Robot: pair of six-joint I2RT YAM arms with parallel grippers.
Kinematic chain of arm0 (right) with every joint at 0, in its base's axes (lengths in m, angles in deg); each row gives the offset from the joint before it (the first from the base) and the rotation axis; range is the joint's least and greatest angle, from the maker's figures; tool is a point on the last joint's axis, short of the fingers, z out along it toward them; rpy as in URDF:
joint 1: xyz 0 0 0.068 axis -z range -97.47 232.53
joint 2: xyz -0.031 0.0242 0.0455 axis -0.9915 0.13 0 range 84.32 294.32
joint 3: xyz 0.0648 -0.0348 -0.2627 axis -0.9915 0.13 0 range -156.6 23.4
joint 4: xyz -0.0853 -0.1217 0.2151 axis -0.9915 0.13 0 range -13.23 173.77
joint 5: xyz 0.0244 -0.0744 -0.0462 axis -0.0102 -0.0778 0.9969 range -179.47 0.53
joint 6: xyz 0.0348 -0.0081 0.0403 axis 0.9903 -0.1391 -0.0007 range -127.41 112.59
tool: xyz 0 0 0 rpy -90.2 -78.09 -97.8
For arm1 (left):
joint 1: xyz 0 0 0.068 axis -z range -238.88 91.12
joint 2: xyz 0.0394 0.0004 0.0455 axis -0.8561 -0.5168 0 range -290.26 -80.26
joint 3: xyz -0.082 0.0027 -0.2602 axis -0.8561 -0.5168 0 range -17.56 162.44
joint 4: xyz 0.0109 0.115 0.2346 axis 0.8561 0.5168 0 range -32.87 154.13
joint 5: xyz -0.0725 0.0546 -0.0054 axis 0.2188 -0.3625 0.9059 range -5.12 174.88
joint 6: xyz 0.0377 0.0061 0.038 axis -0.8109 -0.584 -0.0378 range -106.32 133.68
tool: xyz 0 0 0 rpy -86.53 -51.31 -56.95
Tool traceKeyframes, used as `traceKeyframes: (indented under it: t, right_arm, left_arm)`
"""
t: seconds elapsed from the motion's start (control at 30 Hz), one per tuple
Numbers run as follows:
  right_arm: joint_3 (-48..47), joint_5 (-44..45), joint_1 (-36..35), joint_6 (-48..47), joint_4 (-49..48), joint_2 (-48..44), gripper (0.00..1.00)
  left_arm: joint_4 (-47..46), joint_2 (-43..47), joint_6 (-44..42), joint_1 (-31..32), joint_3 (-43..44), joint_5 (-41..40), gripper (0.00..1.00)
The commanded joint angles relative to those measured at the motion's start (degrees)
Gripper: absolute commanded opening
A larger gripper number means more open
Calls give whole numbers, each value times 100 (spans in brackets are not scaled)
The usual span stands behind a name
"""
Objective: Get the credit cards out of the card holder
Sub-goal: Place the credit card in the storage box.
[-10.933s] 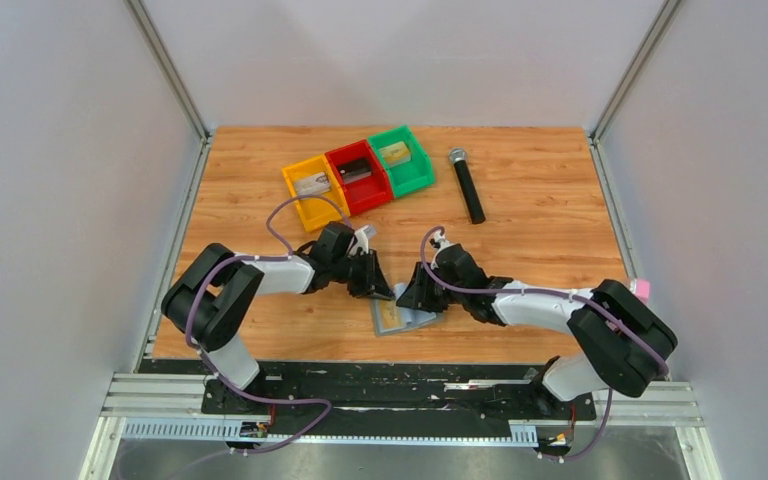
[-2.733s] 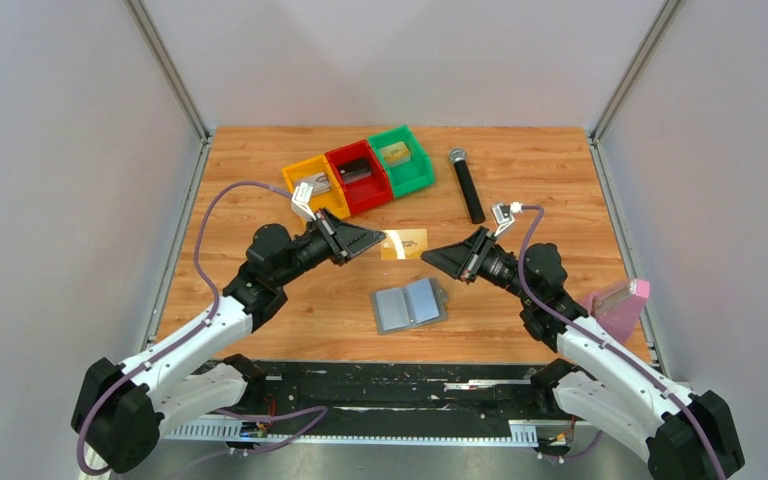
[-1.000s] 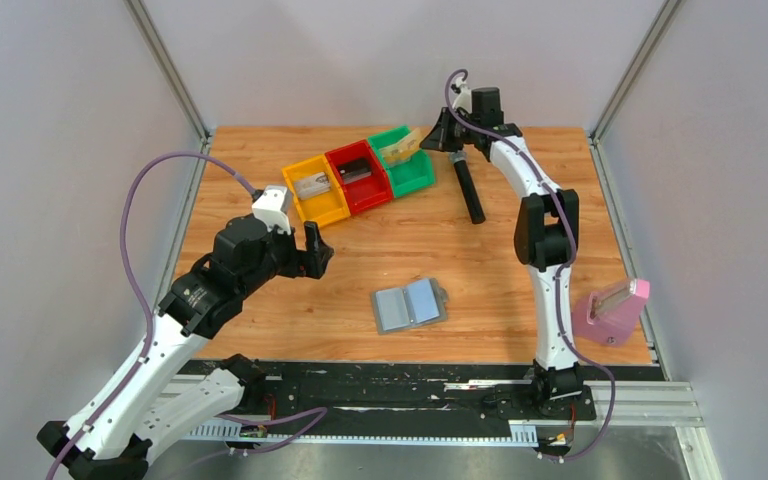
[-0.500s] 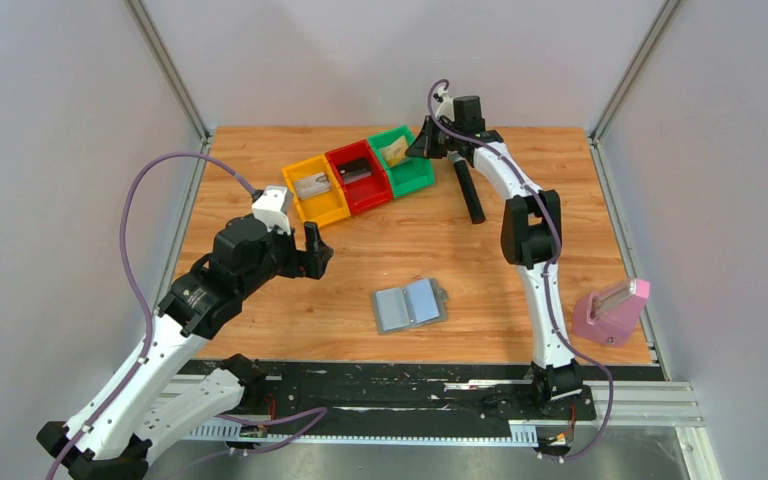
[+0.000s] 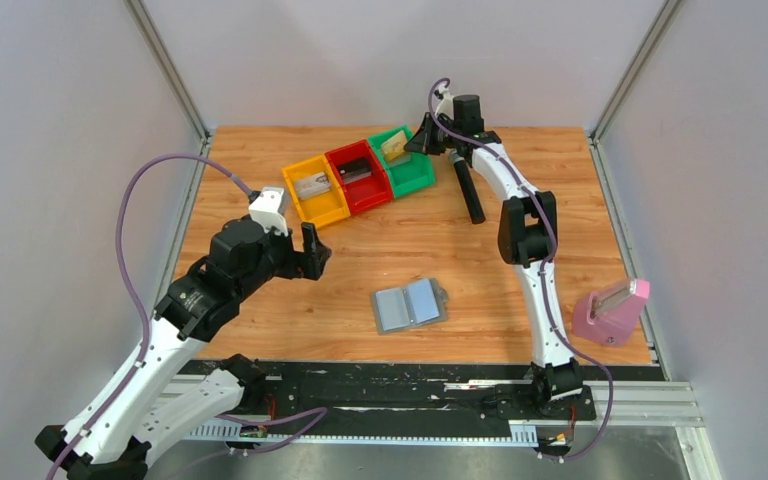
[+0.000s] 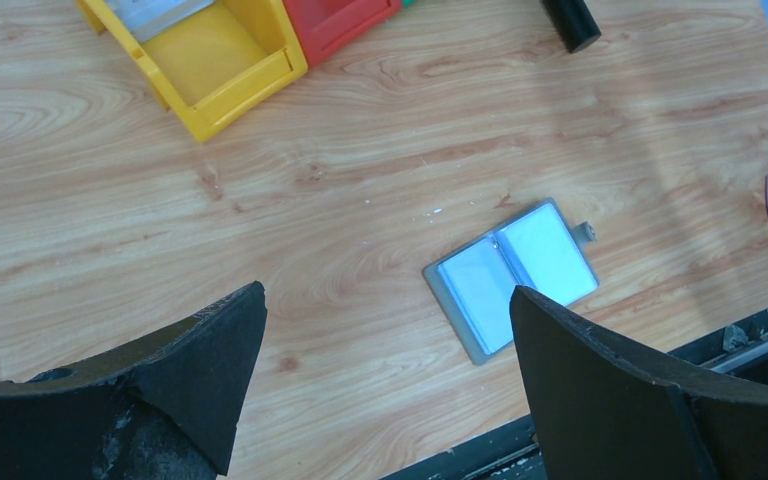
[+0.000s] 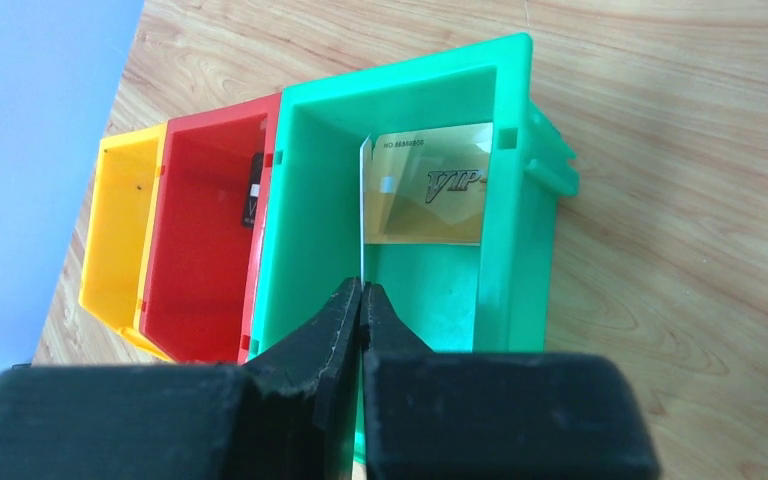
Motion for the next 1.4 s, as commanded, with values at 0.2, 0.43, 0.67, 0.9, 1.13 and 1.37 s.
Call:
traceKeyframes:
  t: [0.2,0.43,0.67,0.9,1.13,1.37]
  right_arm:
    - [-441,78,-16,140,-455,274,5]
    - [-423,205,-47,148,-601,367,8]
    - [-430,326,-51,170,-736,442,11]
    - [-439,542,-62,168,-848,500,12]
    - [-450,564,-67,201,-953,477,15]
    - [-449,650,-75,168,-964,384,22]
  left_arm:
    - [-47,95,-101,-20,134,-142,100]
    - [-56,108,-93,-24,125,-158,100]
    - [-69,122,-96,-21,127,-167,100]
    - [-63,136,-99,-20,127,-159,100]
    - [-71,139,-97,-20,117,-166,100]
    - [-65,148,-92,-22,118,-152,100]
